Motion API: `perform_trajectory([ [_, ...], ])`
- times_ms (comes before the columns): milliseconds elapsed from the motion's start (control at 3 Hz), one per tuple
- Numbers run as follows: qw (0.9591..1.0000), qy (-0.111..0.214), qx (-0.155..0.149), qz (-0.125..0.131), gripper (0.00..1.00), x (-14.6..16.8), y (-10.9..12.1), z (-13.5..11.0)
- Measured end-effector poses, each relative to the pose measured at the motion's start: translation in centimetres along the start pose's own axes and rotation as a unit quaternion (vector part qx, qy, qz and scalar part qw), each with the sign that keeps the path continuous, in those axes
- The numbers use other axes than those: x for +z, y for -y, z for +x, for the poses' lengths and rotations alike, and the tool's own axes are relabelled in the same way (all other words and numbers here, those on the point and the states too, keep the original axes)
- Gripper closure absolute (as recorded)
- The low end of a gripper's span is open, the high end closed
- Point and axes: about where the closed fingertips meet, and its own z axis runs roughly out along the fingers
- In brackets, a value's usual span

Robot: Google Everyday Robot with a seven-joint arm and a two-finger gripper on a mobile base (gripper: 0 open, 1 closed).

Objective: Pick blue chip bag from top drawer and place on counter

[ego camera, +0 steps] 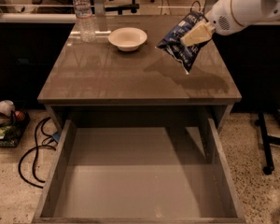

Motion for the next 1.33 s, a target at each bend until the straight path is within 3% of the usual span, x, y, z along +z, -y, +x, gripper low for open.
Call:
perform_trajectory([
  [333, 0.9998, -0.007, 0.019, -0.006, 1.0, 2.34, 1.29, 0.88],
  [667, 0.9998, -0.007, 0.018, -0.007, 0.82, 2.49, 1.14, 0.85],
  [1333, 0.9998, -0.007, 0.017, -0.011, 0.36, 2.91, 0.86, 0.78],
])
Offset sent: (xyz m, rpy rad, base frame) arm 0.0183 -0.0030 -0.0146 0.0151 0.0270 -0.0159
